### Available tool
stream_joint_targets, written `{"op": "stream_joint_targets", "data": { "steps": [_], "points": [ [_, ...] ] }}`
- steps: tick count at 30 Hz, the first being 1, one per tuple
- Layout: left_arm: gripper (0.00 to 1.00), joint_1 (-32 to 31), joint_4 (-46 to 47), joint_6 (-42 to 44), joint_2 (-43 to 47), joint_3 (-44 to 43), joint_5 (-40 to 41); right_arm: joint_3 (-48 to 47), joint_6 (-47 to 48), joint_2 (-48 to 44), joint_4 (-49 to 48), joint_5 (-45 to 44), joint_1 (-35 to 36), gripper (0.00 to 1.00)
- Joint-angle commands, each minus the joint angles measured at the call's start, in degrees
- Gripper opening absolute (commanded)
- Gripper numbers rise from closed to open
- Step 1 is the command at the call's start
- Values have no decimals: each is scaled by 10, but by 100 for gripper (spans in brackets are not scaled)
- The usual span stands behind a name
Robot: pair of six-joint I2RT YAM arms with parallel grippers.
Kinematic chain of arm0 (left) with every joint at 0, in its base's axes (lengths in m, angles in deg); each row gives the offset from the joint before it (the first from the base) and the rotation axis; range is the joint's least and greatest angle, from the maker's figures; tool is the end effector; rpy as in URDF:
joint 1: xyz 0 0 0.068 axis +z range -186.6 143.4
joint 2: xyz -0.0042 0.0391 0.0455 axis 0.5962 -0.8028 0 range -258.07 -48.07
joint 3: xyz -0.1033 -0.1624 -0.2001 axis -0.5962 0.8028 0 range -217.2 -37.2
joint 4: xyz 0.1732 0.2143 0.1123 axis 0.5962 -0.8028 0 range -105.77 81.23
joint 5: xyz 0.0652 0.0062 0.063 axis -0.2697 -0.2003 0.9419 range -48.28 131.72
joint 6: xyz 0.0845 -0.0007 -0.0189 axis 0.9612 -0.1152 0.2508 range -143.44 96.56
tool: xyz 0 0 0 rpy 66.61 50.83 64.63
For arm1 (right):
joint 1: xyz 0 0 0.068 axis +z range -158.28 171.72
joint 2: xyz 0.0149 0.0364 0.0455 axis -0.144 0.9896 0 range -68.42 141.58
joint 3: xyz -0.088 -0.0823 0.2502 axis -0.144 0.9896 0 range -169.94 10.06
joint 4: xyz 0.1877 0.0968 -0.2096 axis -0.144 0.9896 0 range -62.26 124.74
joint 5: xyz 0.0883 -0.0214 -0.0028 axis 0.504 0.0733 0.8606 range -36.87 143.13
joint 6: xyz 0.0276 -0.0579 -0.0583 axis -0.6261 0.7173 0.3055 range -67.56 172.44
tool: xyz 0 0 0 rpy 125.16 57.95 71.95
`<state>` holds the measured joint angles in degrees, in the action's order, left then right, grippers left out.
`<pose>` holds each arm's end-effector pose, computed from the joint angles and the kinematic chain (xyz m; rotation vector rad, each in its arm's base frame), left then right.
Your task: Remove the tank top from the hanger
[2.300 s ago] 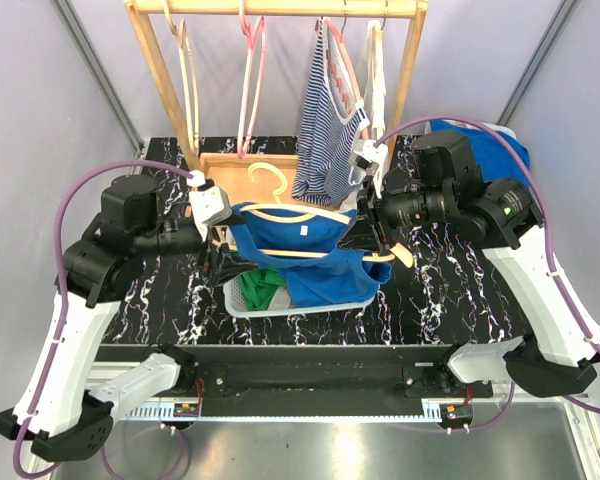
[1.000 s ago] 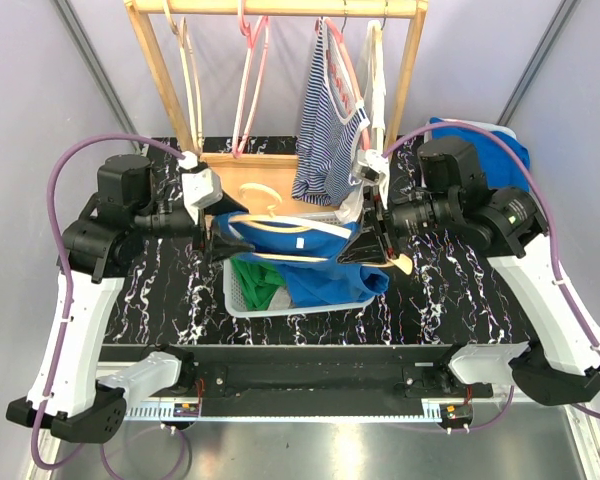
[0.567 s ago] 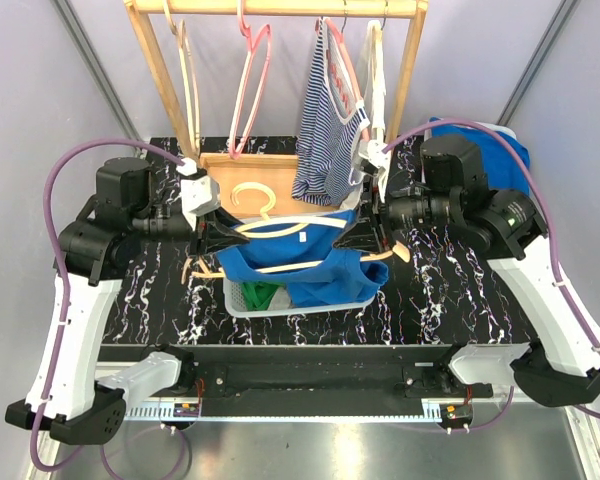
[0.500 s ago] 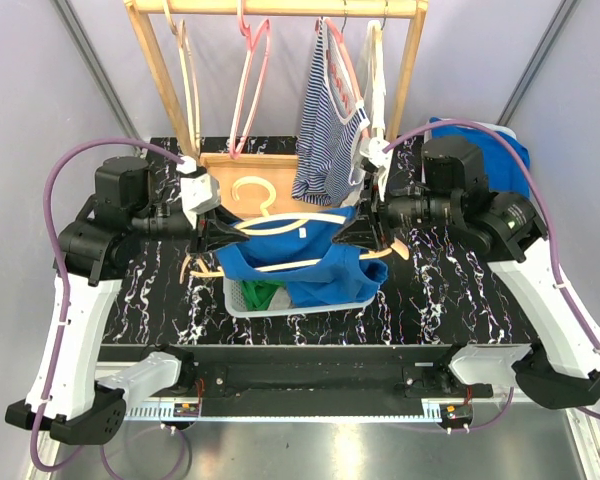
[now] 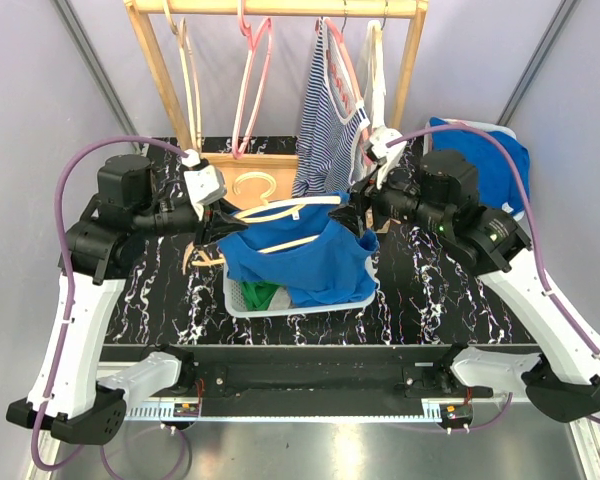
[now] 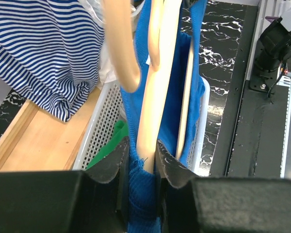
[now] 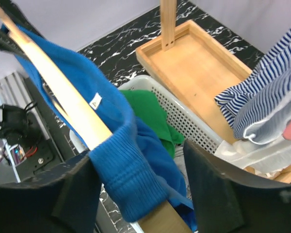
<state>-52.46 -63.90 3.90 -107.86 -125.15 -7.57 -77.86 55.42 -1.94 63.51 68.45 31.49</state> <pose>0.1923 -0.1150 0.4763 1.1757 1.5429 -0.7380 0.2157 0.2059 0.4830 -0.8576 1.6592 0.6923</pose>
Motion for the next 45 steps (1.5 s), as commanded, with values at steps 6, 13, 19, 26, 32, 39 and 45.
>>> {"op": "stream_joint_targets", "data": {
  "steps": [6, 13, 19, 26, 32, 39, 45],
  "points": [
    [0, 24, 50, -10, 13, -2, 84, 18, -56, -34, -42, -88, -9, 90],
    [0, 24, 63, -14, 19, 17, 126, 25, -76, -68, -74, -209, -9, 91],
    [0, 24, 88, -41, 21, 30, 137, 61, -116, -82, -103, -81, -9, 69],
    [0, 24, 98, -75, 19, 19, 117, 149, -176, -57, -213, -18, -9, 64],
    [0, 24, 102, -89, 19, 27, 98, 157, -191, -17, -260, -8, -9, 68],
    [0, 24, 100, -90, 27, 37, 83, 144, -181, 2, -277, -26, -9, 73],
    [0, 23, 90, -91, 31, 37, 60, 144, -170, 15, -292, -34, -8, 74]
  ]
}}
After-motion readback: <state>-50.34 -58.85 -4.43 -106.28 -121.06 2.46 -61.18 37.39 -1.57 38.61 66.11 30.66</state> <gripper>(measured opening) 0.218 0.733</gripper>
